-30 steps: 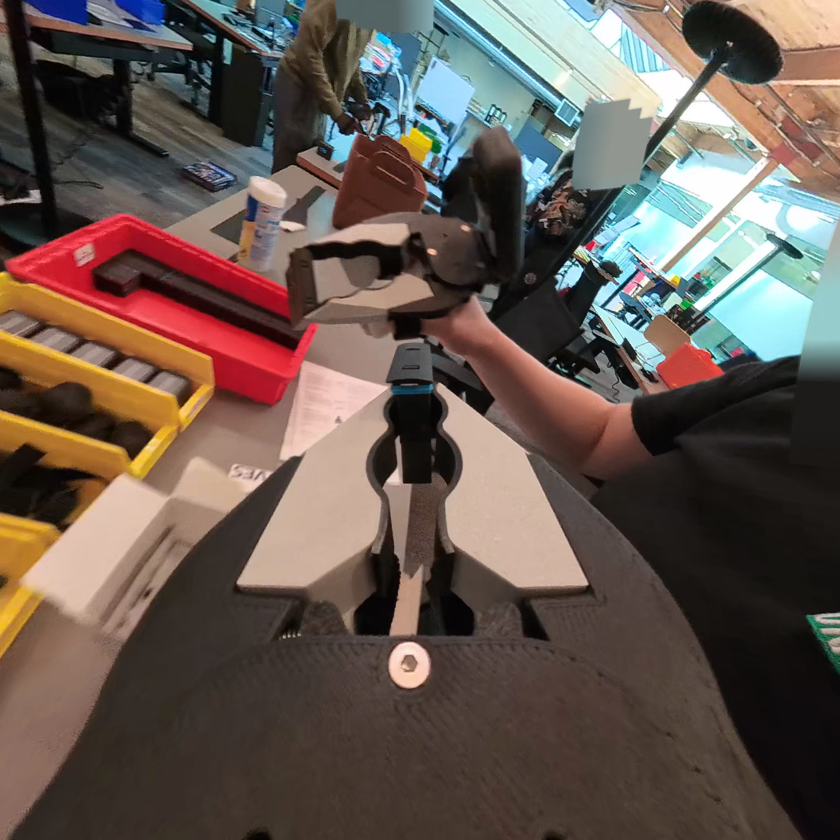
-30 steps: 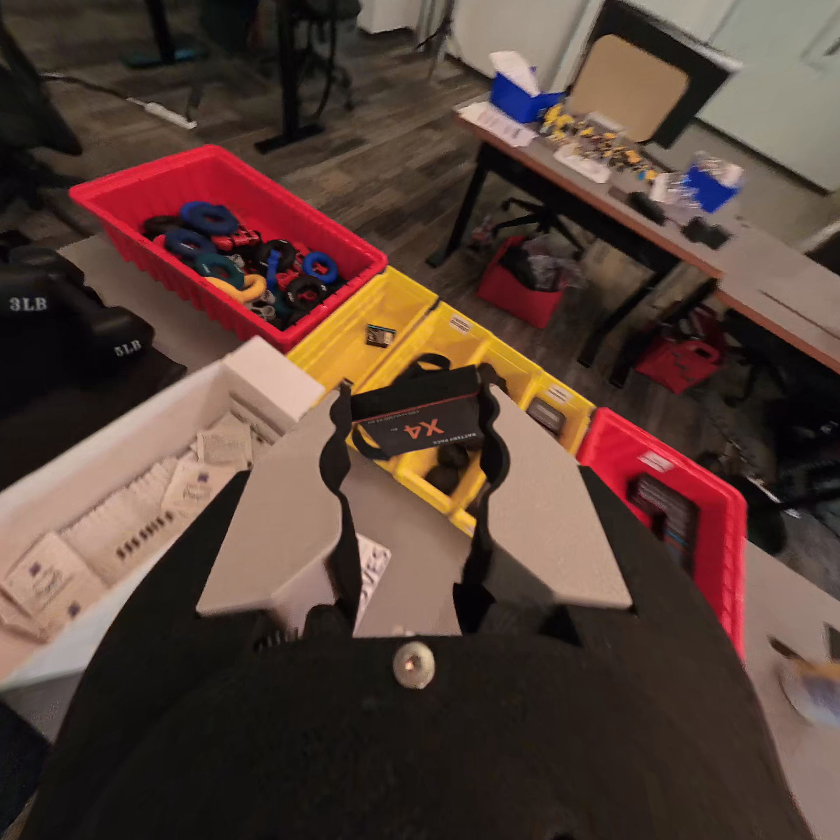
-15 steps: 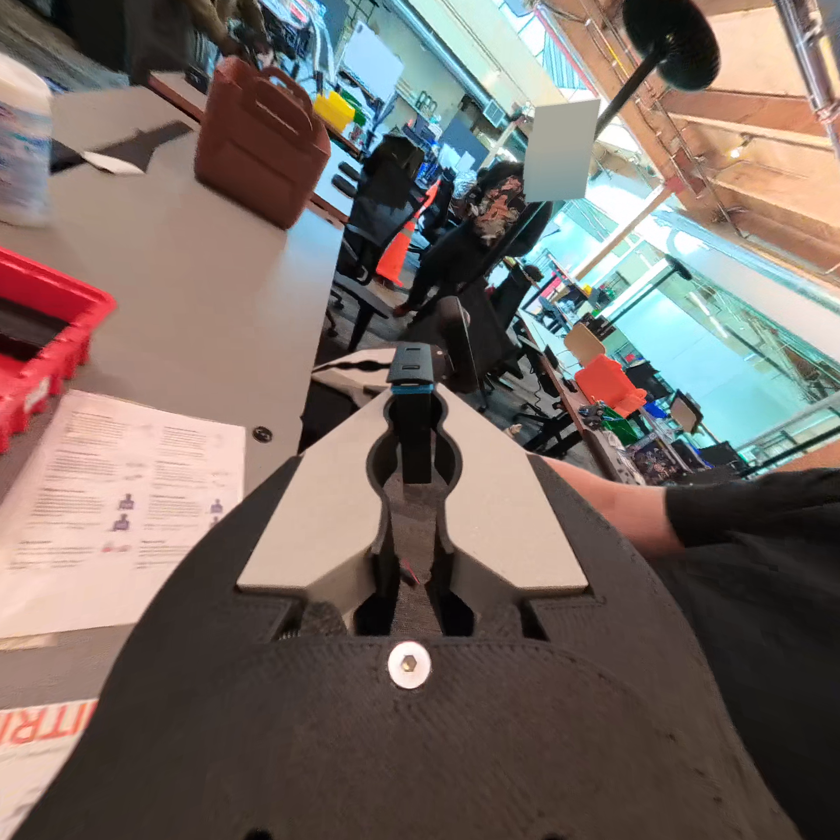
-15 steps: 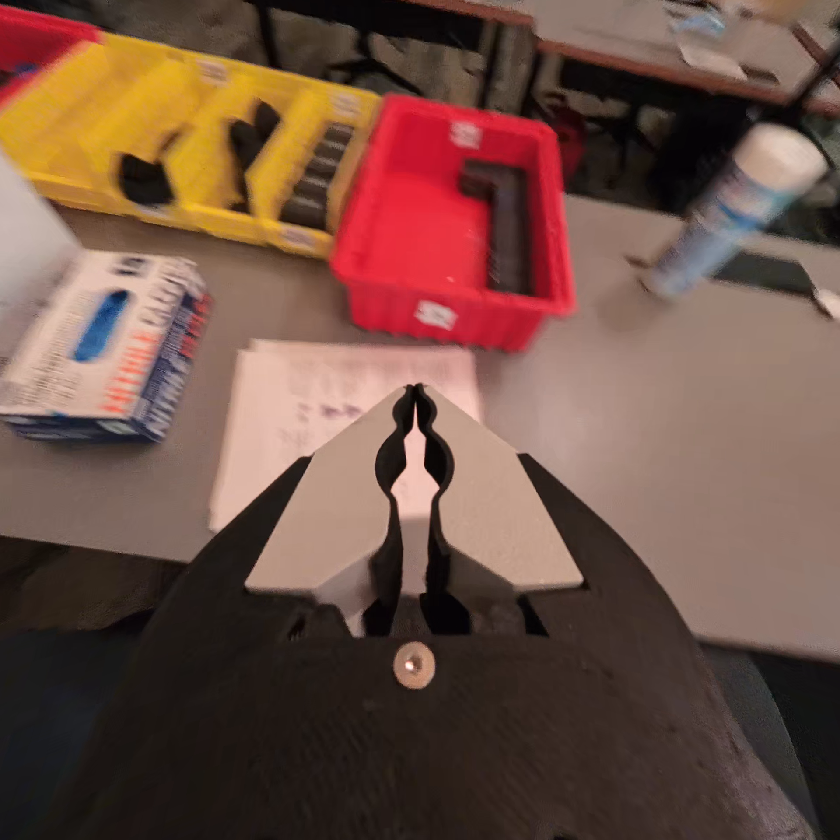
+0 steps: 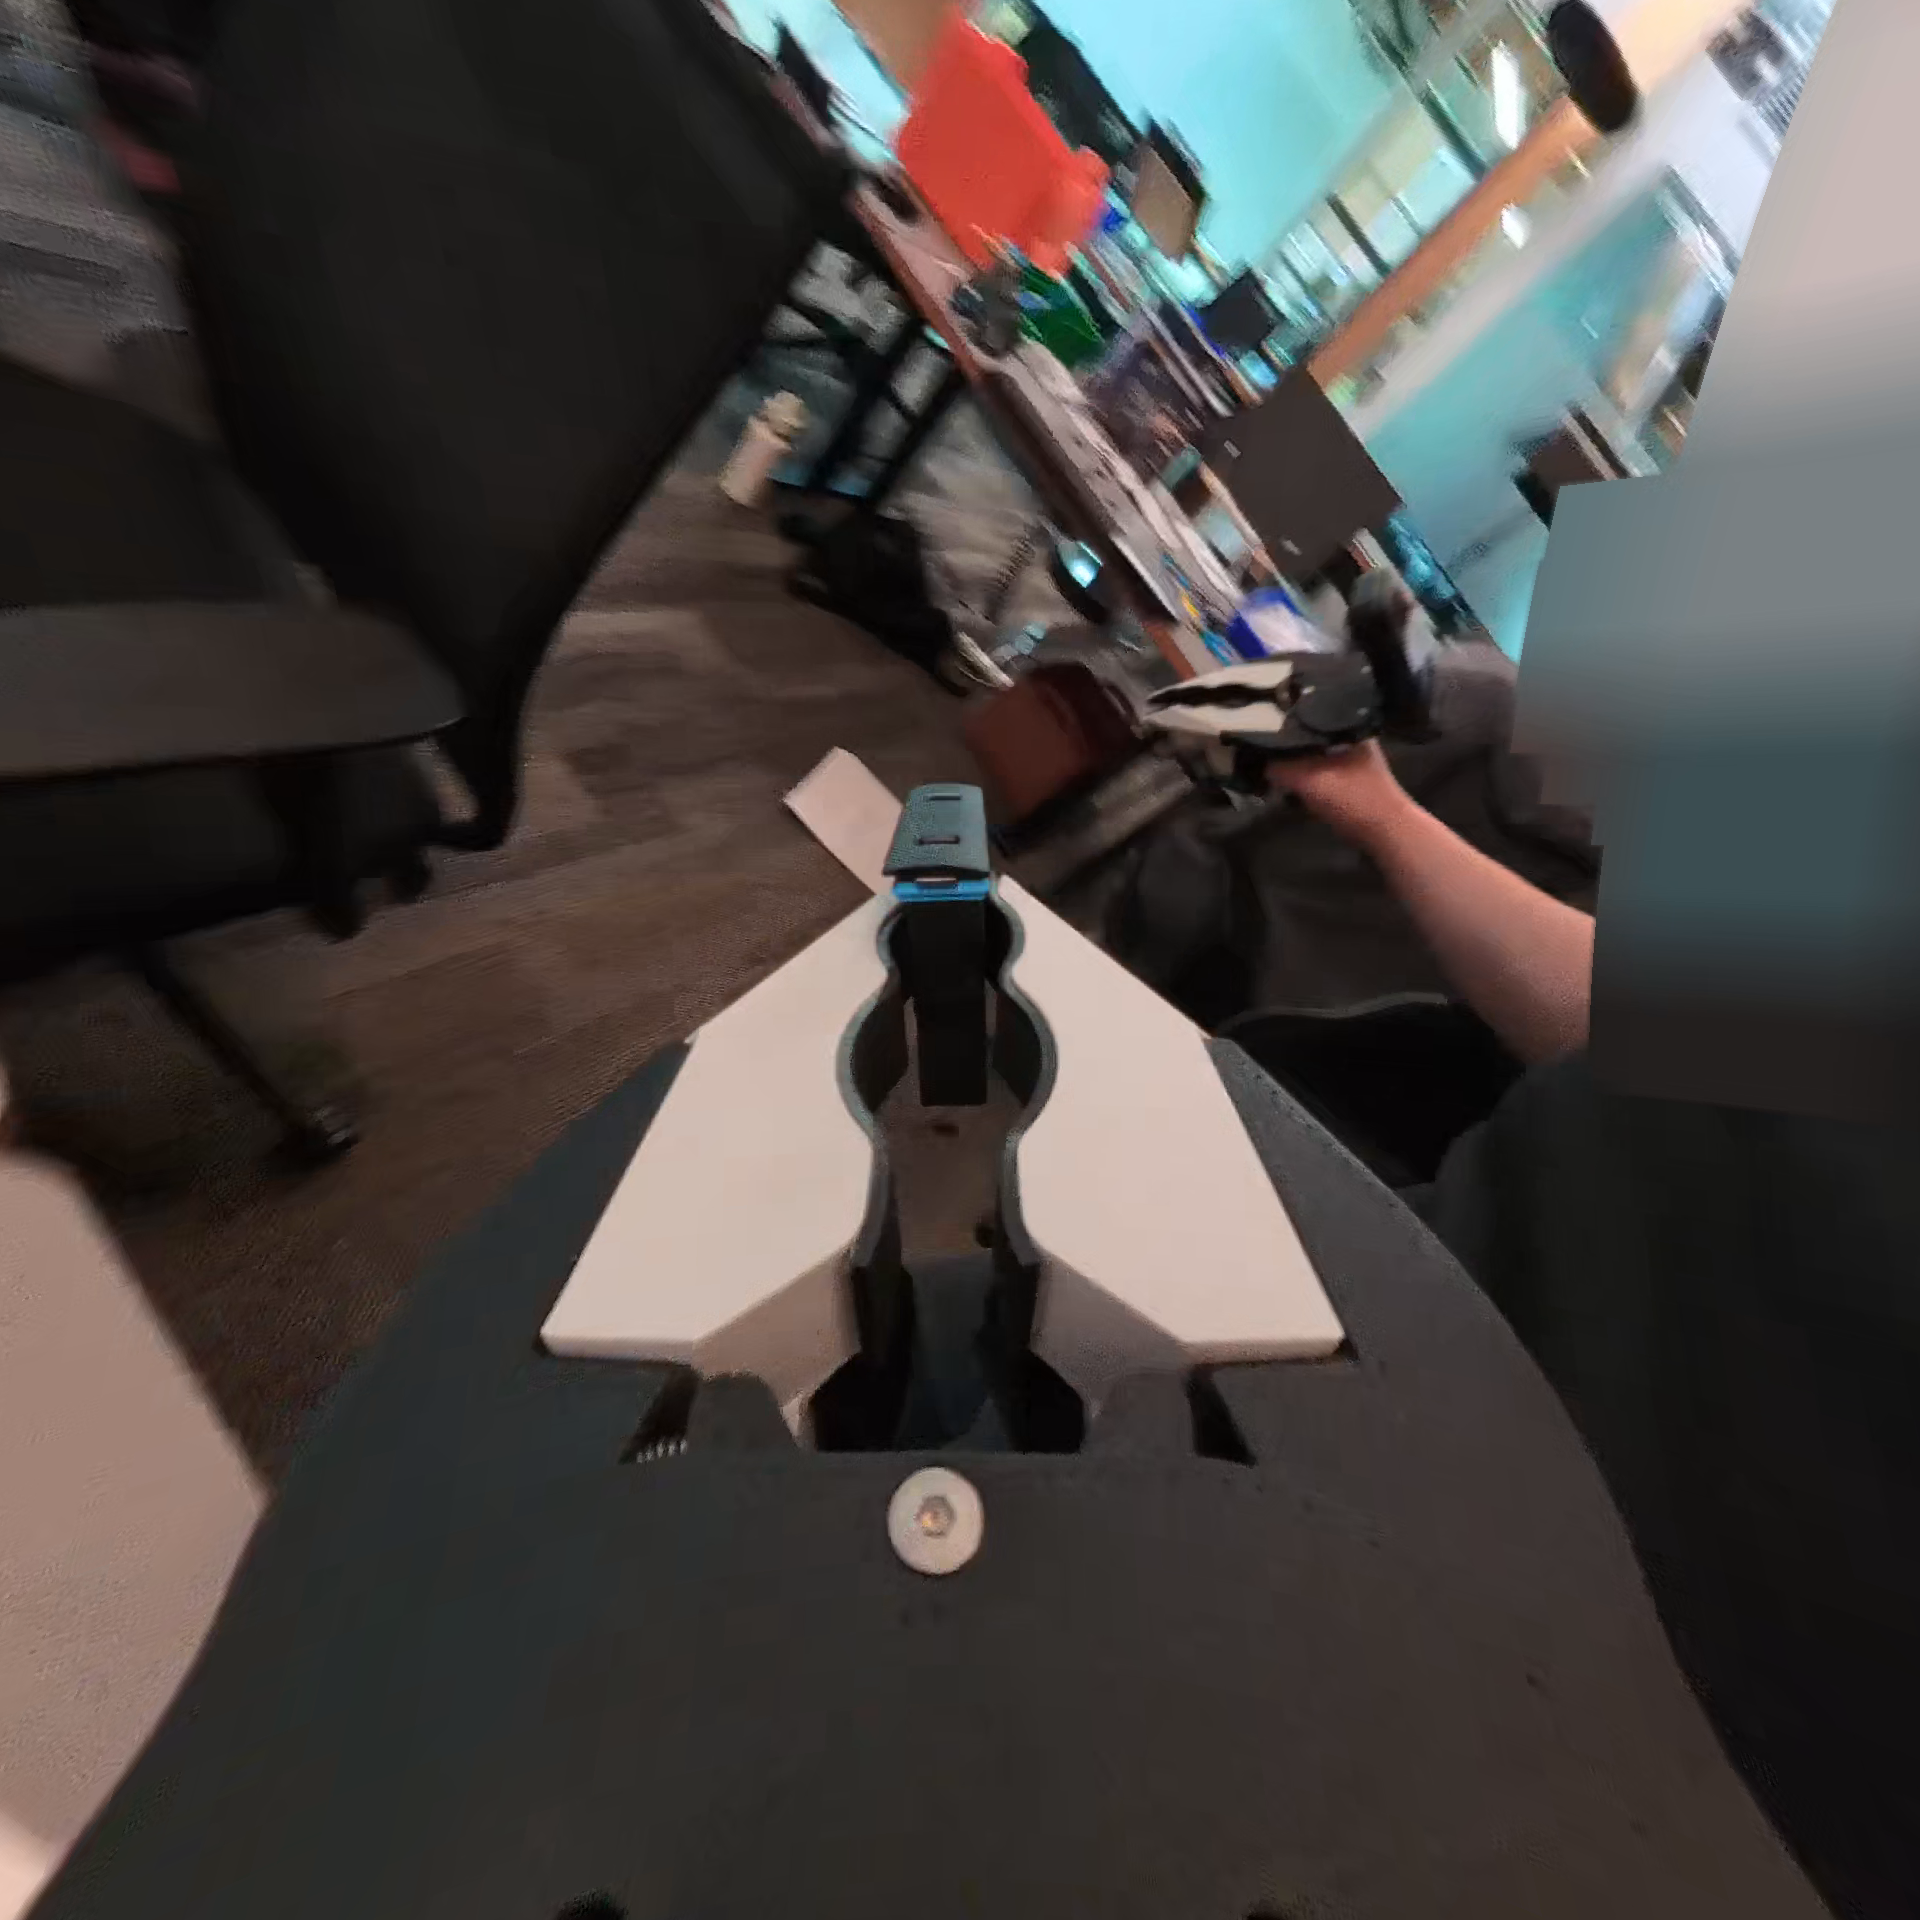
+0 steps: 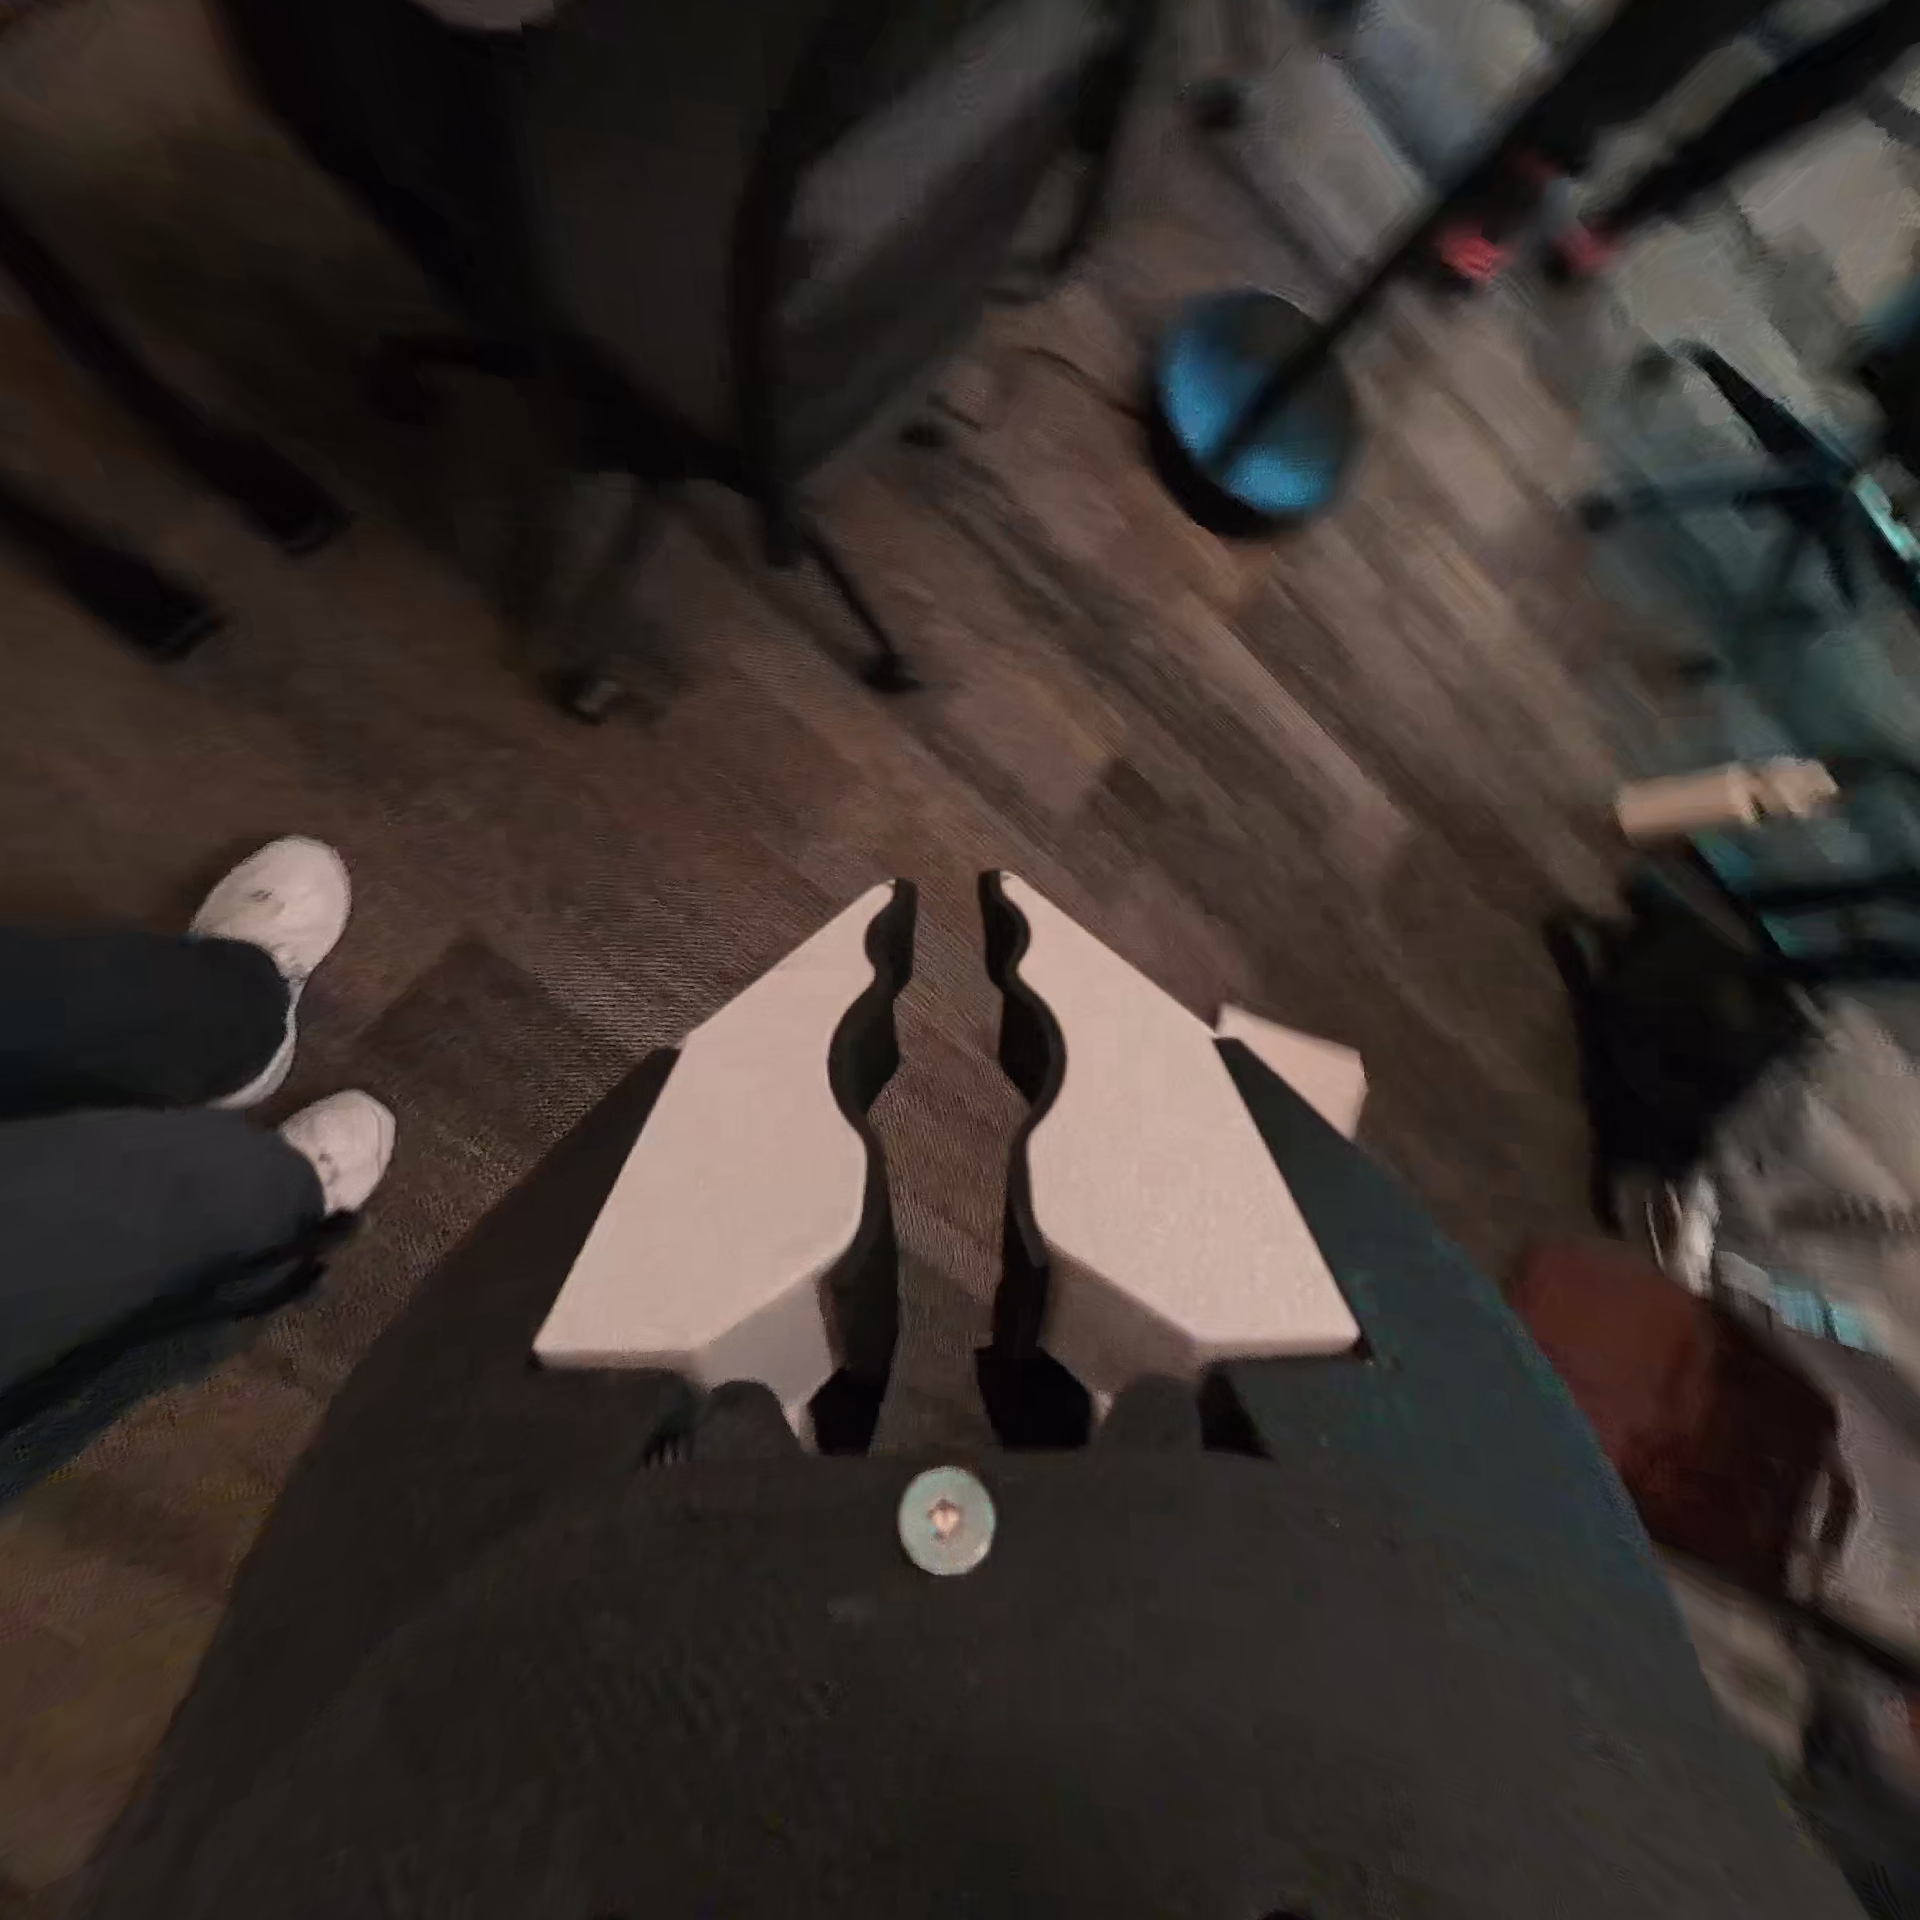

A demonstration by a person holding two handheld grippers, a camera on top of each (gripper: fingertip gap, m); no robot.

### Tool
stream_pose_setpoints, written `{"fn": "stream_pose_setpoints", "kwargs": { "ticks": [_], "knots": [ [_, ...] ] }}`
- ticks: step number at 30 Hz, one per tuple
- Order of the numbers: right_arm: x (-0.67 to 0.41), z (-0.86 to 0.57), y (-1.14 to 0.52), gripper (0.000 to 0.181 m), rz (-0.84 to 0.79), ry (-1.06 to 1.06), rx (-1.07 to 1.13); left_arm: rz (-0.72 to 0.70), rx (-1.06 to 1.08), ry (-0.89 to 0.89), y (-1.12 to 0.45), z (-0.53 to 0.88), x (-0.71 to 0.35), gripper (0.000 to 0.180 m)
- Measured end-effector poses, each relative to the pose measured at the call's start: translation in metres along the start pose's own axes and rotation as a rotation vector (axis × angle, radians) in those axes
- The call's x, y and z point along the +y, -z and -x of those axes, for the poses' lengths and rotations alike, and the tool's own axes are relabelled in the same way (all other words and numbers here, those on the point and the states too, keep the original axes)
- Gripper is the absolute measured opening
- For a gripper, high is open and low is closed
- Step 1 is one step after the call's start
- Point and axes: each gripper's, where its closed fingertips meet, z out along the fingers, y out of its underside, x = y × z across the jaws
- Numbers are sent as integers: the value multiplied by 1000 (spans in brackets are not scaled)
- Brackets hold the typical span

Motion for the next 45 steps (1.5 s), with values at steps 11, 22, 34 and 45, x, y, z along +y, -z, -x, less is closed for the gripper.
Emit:
{"fn": "stream_pose_setpoints", "kwargs": {
  "ticks": [11, 22, 34, 45],
  "knots": [
    [179, 27, 224, 30, 74, -457, 376, 371, 458, -311, -234, -115, -8, 8],
    [354, 156, 121, 39, 293, -912, 277, 461, 726, -273, -378, -220, 83, 8],
    [788, 116, -241, 46, 839, -1125, 46, 435, 530, -223, -571, -72, 243, 9],
    [1101, 96, -345, 76, 1130, -1052, 15, 382, 348, -4, -681, 26, 496, 8]
  ]
}}
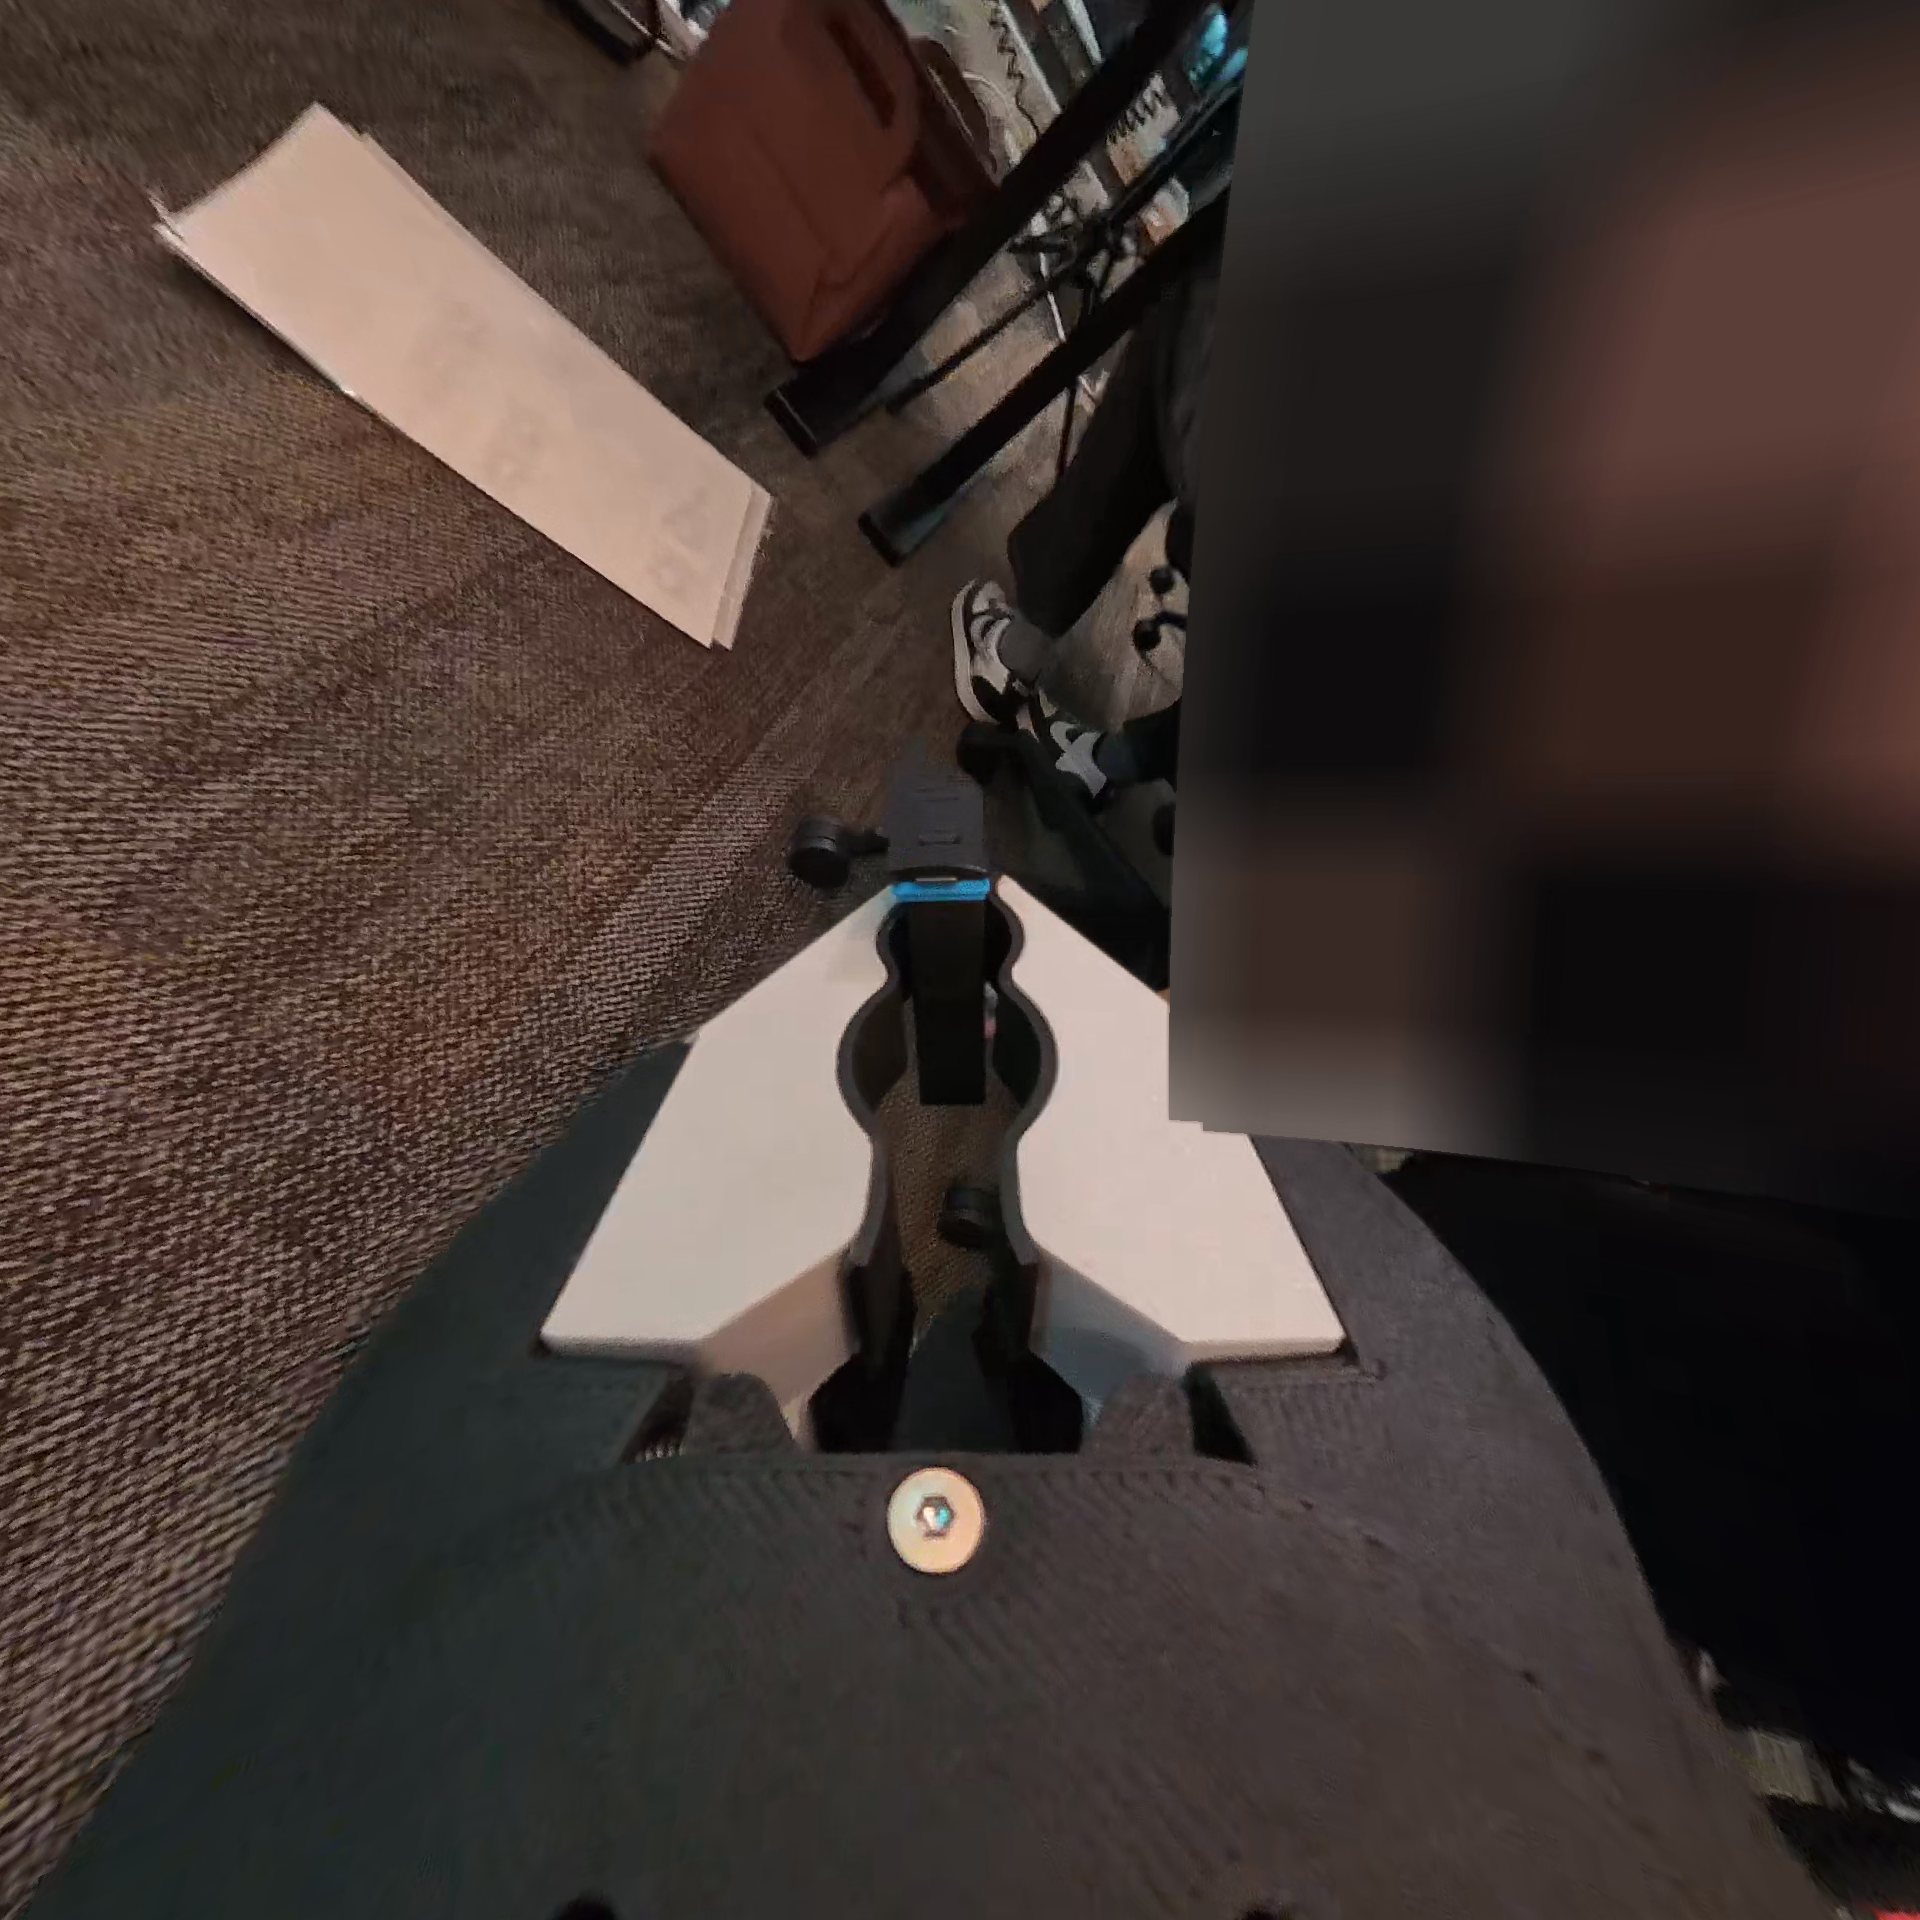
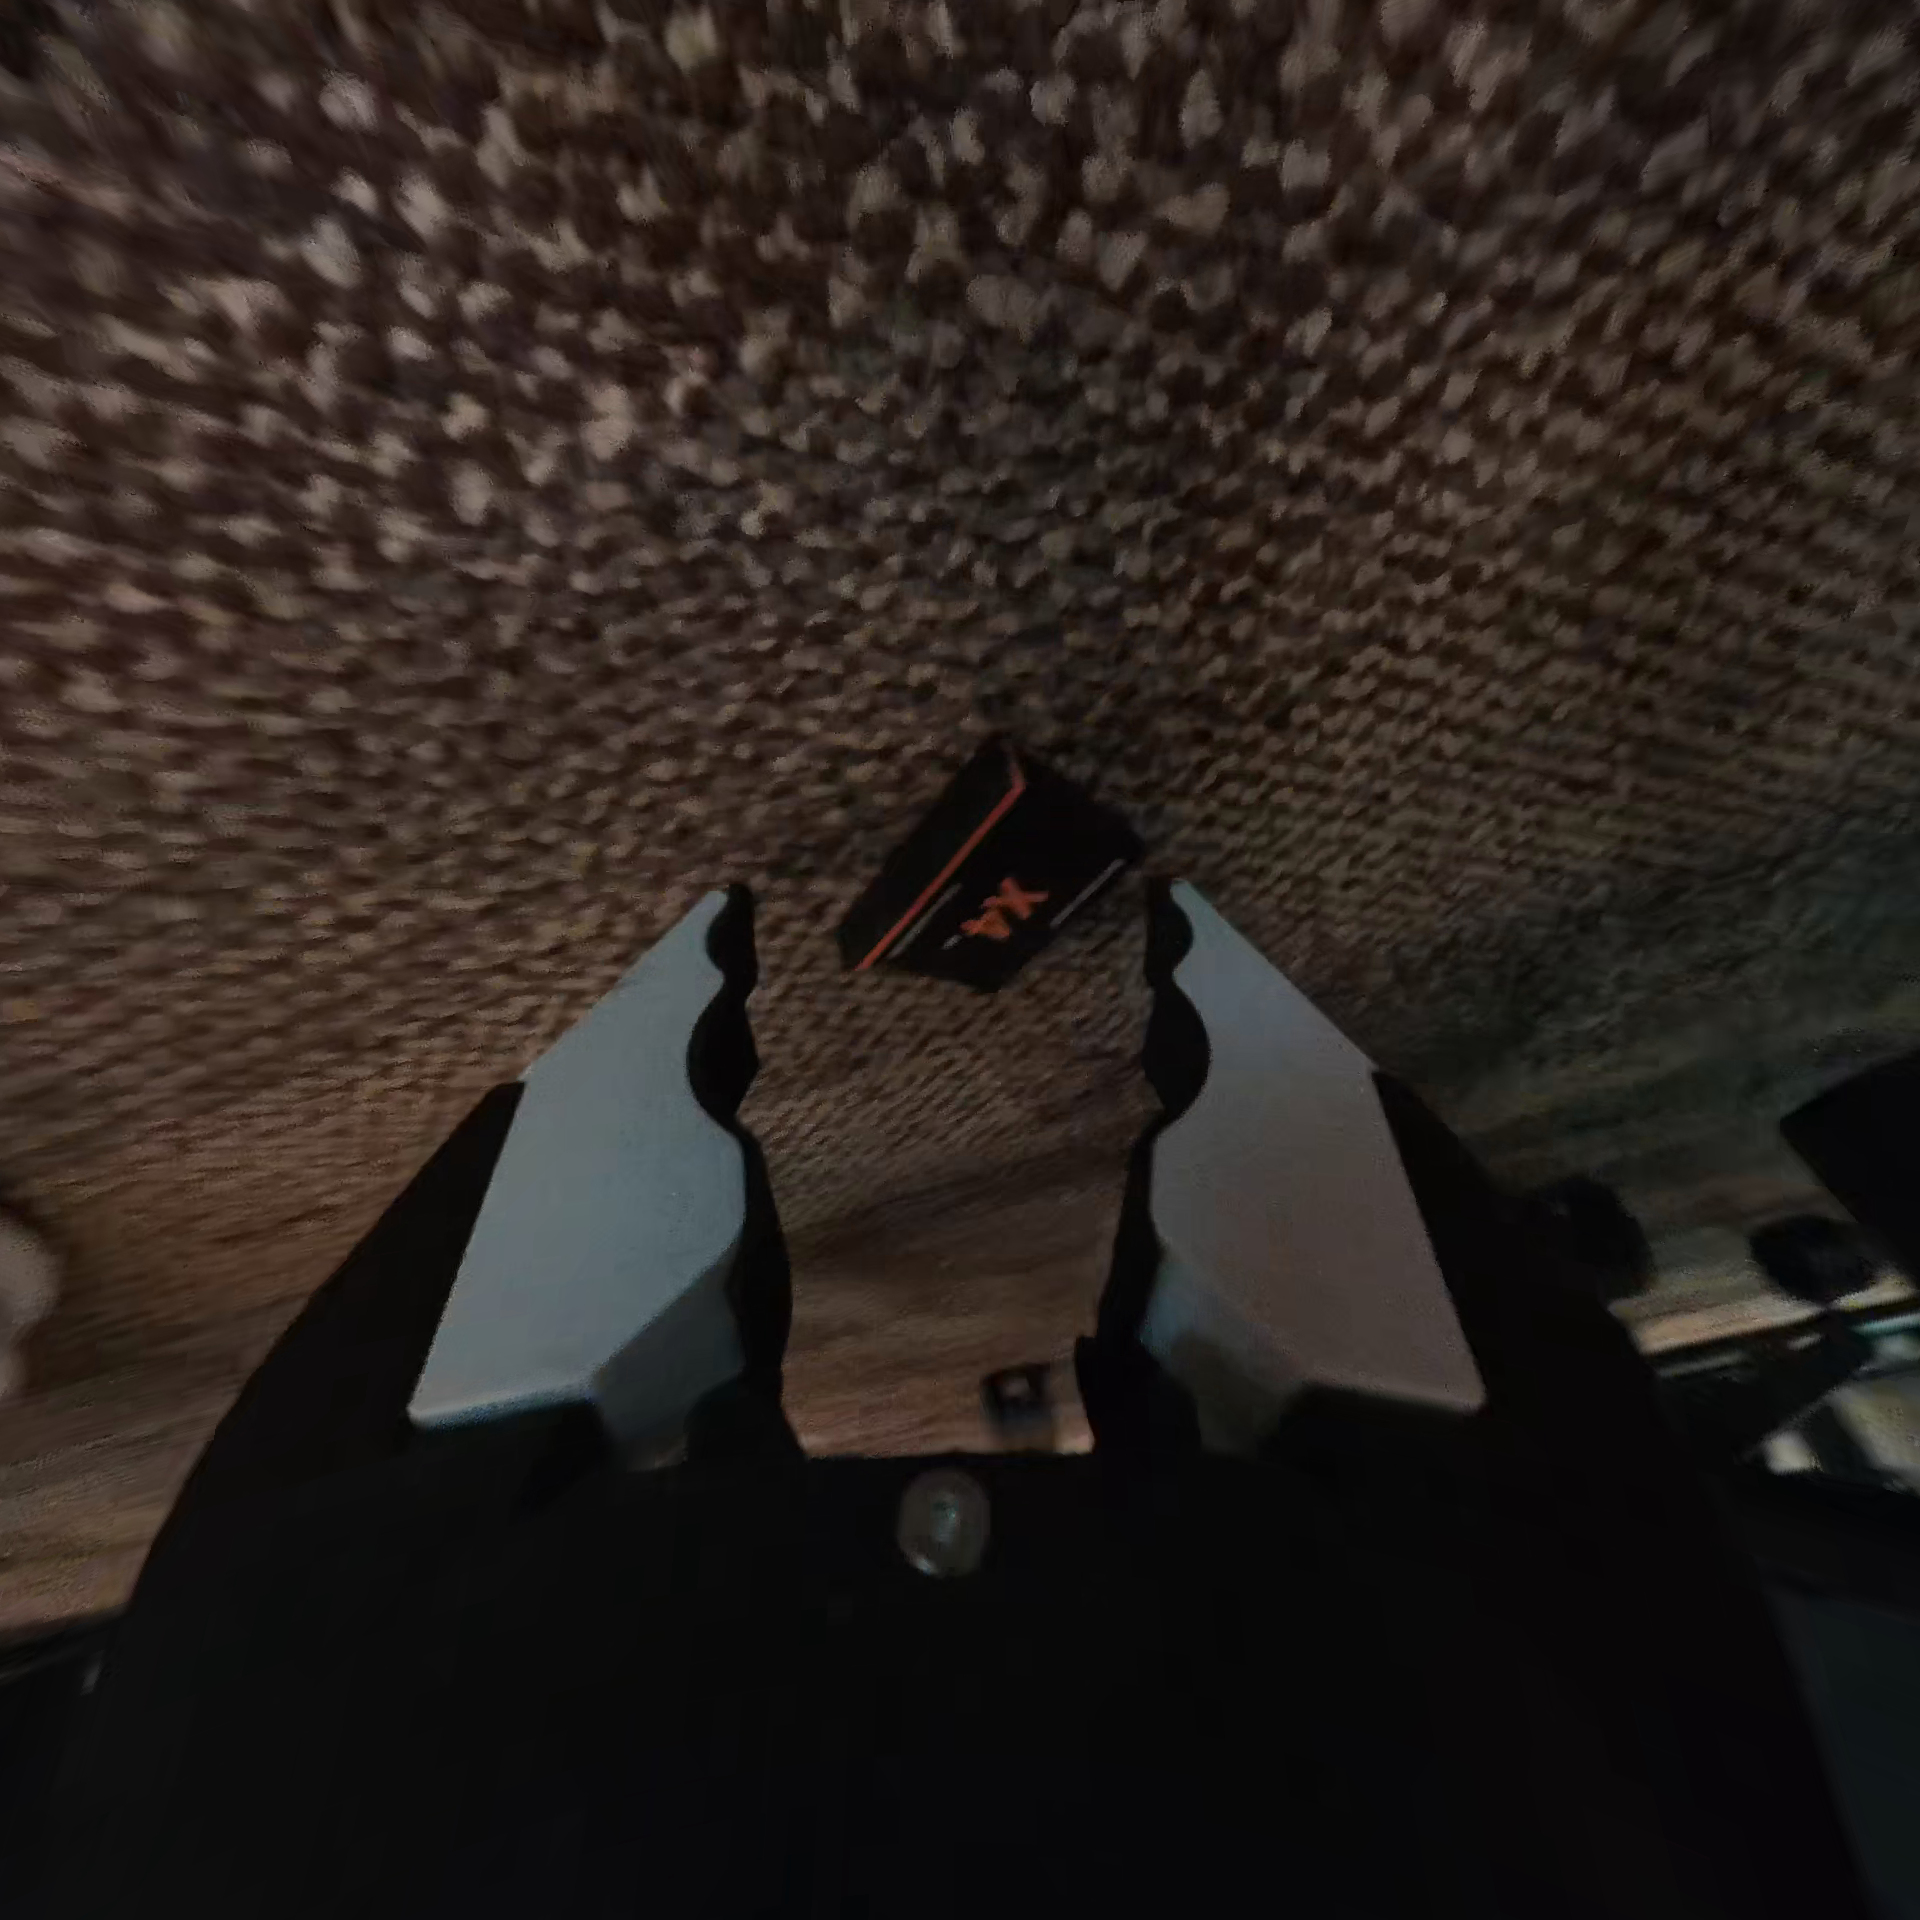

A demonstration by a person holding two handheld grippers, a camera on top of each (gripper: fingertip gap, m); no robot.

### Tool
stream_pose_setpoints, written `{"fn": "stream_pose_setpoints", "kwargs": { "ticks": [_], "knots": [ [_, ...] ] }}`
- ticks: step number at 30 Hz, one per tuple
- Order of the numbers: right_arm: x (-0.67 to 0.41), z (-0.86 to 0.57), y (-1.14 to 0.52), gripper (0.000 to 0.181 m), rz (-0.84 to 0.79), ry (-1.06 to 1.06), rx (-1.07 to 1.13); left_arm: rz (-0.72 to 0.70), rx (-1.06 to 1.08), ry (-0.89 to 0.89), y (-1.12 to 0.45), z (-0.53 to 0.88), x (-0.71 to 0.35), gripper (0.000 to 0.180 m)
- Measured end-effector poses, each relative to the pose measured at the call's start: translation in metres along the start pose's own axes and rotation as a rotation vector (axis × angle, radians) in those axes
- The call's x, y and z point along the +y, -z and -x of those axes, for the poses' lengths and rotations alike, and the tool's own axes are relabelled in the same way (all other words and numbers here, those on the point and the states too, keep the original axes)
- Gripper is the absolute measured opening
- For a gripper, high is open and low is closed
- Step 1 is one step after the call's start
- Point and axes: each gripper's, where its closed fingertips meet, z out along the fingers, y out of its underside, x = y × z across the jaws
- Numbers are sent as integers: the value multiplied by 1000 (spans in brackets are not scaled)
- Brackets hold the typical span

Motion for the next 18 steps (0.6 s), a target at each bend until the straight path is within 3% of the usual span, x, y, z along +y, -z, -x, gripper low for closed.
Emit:
{"fn": "stream_pose_setpoints", "kwargs": {
  "ticks": [3, 6, 8, 12, 15, 16, 18],
  "knots": [
    [-9, 0, -9, 64, -93, 142, -13, 31, 47, 8, -27, -4, 20, 8],
    [-6, 5, -11, 57, -152, 85, -131, 45, 71, 17, -43, -12, 25, 9],
    [3, 11, -13, 34, -86, 97, -151, 47, 80, 23, -50, -20, 23, 8],
    [11, 39, -3, 25, -70, 292, -69, 75, 34, -19, -46, -42, 15, 9],
    [4, 65, 21, 20, -177, 321, -108, 102, -24, -92, -25, -57, 9, 9],
    [-4, 73, 34, 0, -261, 320, -133, 110, -28, -102, -18, -61, 11, 9],
    [-17, 89, 53, 0, -351, 272, -191, 119, -5, -111, -5, -73, 20, 9]
  ]
}}
